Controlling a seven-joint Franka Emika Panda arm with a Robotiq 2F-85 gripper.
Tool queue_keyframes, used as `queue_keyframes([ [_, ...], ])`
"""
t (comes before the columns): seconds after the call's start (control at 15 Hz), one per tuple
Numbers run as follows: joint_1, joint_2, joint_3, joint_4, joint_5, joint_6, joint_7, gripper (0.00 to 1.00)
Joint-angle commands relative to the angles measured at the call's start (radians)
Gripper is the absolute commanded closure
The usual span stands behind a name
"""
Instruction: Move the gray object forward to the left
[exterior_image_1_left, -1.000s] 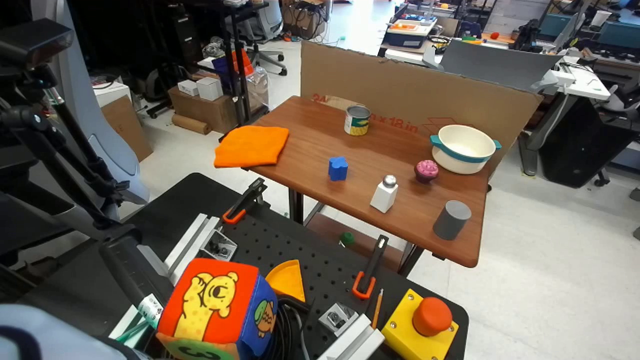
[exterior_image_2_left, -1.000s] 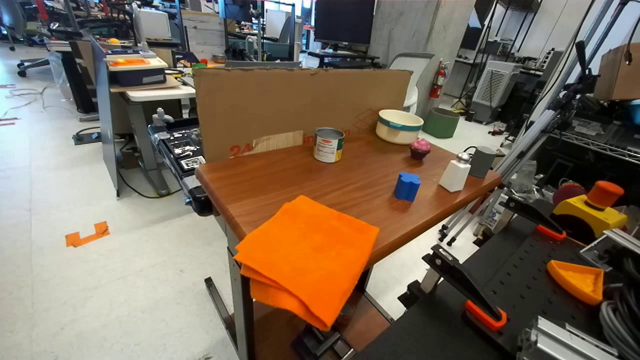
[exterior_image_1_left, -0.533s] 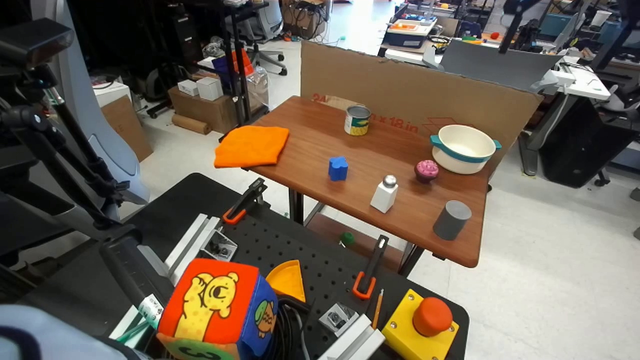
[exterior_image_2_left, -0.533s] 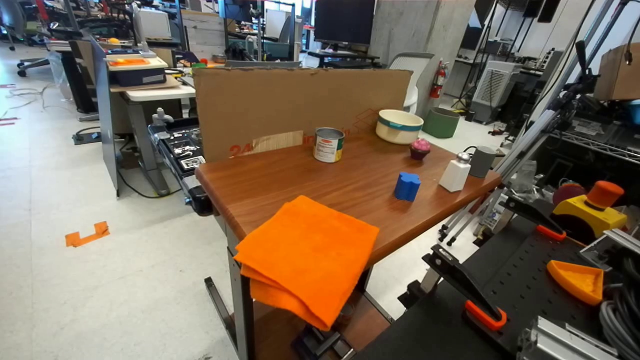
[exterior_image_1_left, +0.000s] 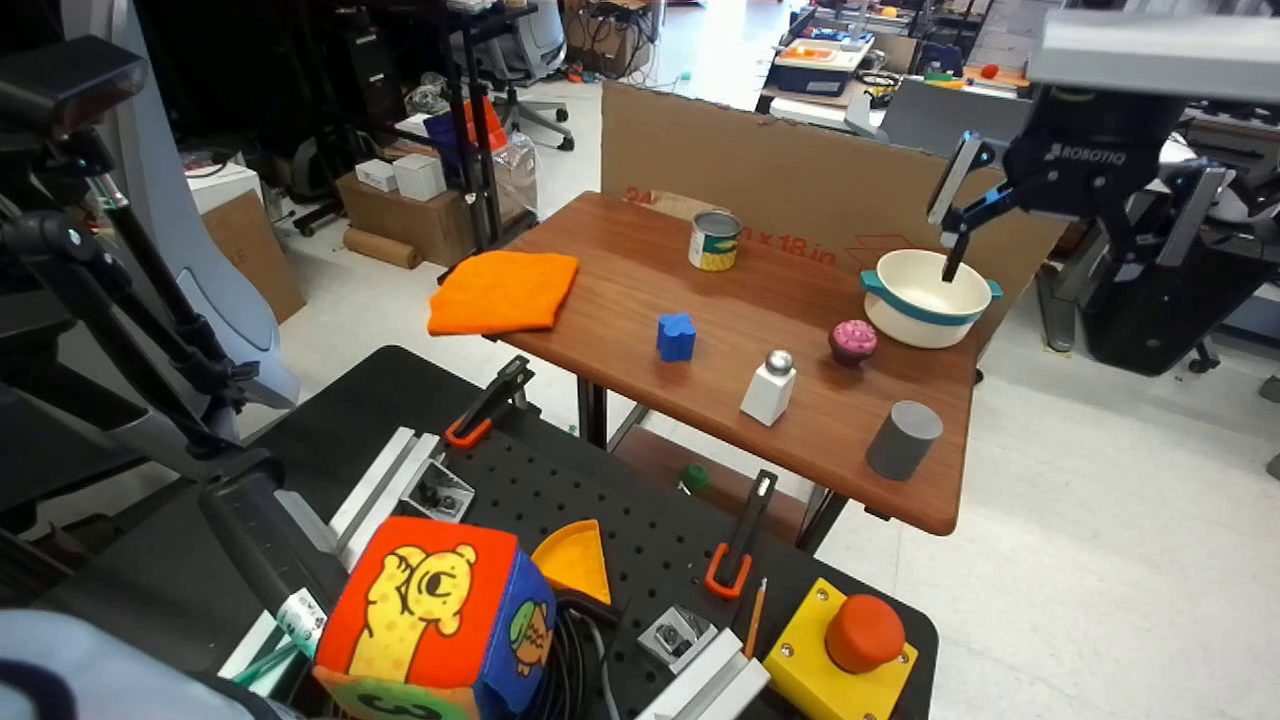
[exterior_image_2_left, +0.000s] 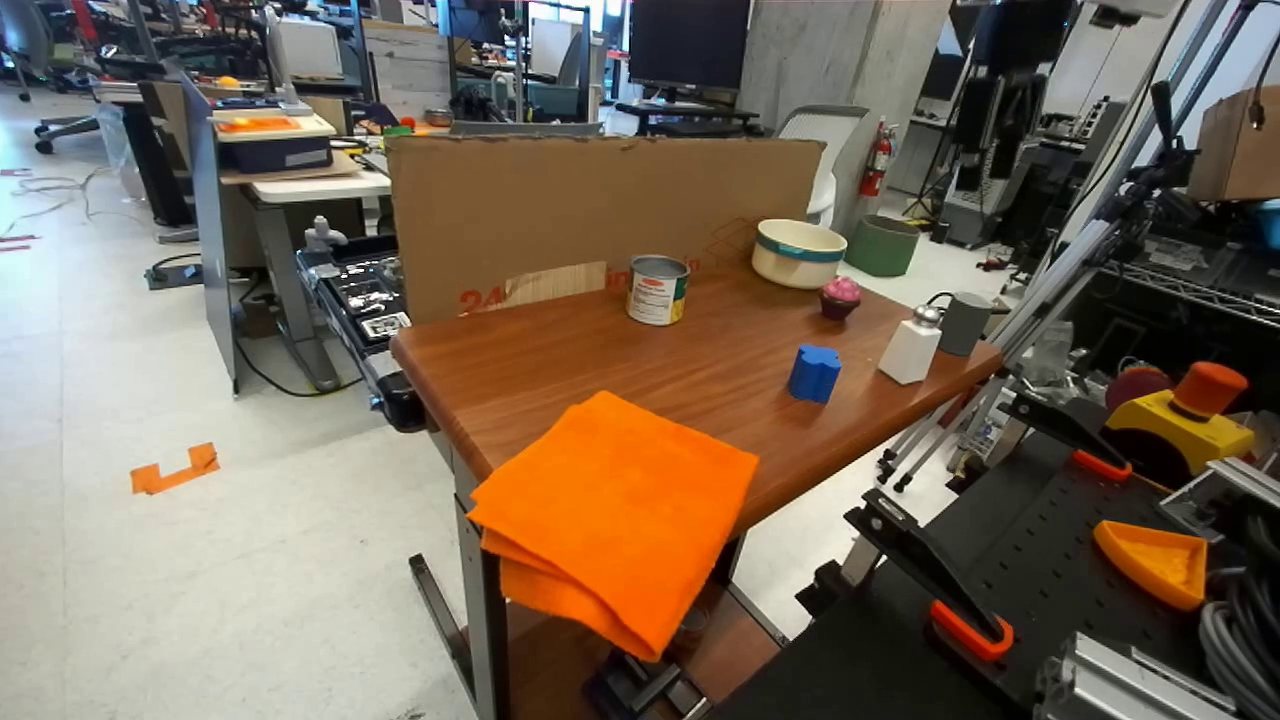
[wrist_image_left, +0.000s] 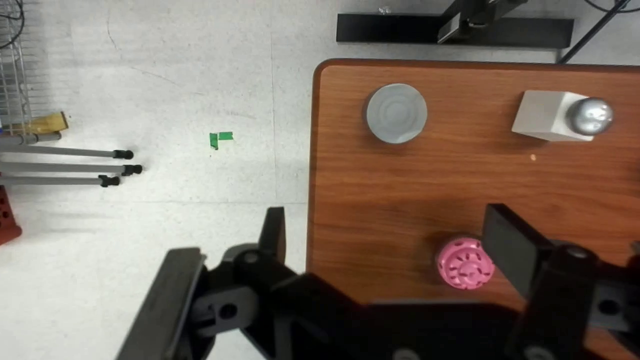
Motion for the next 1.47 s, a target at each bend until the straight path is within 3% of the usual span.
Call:
queue_keyframes([
  [0.0, -0.045, 0.107, 0.054, 0.062, -0.002, -0.020, -0.020, 0.00],
  [0.27, -0.056, 0.182, 0.082, 0.073, -0.019, -0.050, -0.024, 0.00],
  [0.93, -0.013, 0.310, 0.049, 0.100, -0.182, -0.084, 0.158, 0.00],
  [1.0, -0.010, 0.317, 0.048, 0.106, -0.191, -0.097, 0.175, 0.25],
  [1.13, -0.009, 0.326, 0.051, 0.115, -0.202, -0.119, 0.197, 0.32],
  [1.4, -0.002, 0.340, 0.056, 0.132, -0.220, -0.153, 0.217, 0.65],
])
